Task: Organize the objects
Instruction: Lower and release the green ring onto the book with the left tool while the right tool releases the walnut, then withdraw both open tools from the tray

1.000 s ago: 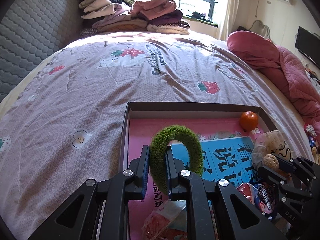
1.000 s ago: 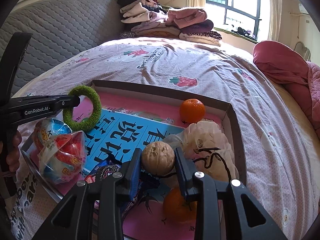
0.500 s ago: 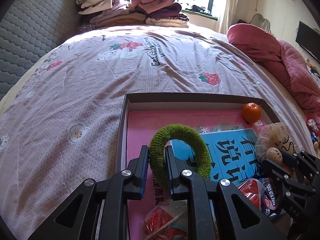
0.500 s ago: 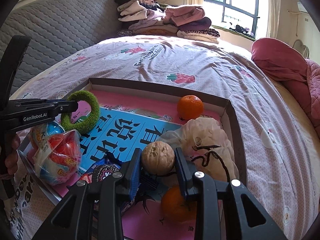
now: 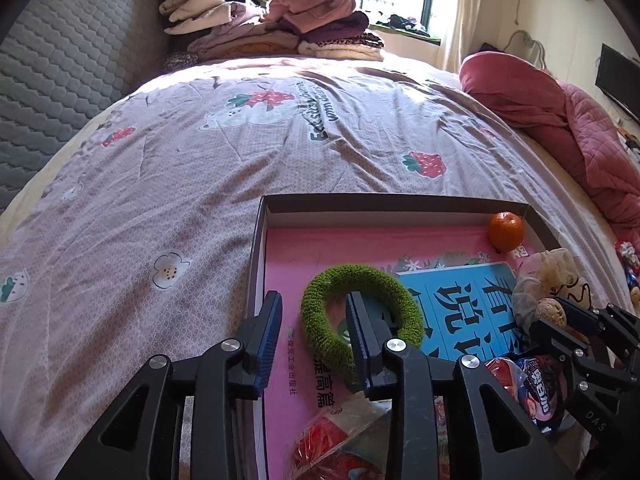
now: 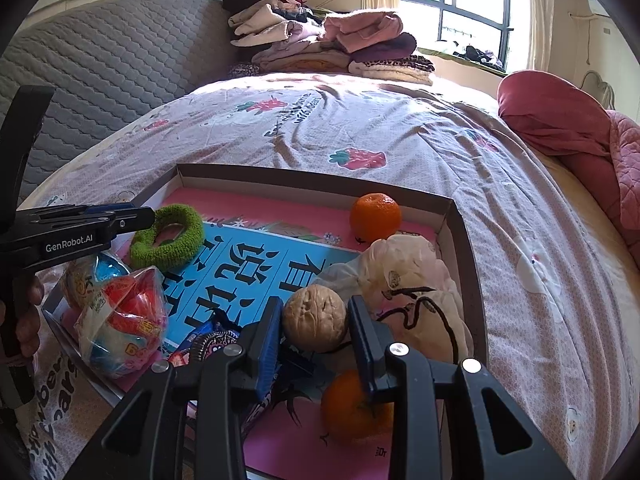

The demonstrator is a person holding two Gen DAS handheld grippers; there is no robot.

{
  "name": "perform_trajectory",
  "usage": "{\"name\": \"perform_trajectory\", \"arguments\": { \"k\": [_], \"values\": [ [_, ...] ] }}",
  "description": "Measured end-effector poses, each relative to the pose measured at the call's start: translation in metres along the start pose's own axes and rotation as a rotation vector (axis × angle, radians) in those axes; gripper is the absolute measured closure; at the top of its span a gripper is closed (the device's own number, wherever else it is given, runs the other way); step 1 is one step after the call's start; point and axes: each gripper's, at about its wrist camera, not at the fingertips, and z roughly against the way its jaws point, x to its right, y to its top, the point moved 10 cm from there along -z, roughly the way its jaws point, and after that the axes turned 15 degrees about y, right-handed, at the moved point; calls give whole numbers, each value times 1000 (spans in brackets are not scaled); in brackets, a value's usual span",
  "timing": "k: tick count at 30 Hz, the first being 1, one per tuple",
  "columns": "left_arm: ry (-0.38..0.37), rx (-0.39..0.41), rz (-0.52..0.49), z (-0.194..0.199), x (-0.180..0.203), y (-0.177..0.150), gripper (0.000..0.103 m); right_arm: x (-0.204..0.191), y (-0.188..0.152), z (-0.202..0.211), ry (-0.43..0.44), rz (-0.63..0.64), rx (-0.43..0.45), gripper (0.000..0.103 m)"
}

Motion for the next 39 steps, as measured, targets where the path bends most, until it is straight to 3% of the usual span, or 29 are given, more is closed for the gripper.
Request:
{"name": "perform_trajectory", "arguments": {
  "k": [11, 19, 25, 29, 39],
  "values": [
    [12, 25, 8, 17, -4, 3, 57, -1, -1, 3, -20, 10, -14, 65],
    [24, 45, 15, 35, -8, 4, 56, -3, -1, 11, -30, 17, -10, 64],
    [27, 63, 26, 52, -10, 5, 55, -5, 4, 22, -32, 11, 16, 64],
    [23, 83, 27, 67, -9, 7, 47, -9, 10, 35, -28, 12, 42, 63],
    [23, 120, 29, 99, -8, 4, 41, -22, 20, 61, -9, 23, 92, 55]
  ]
}}
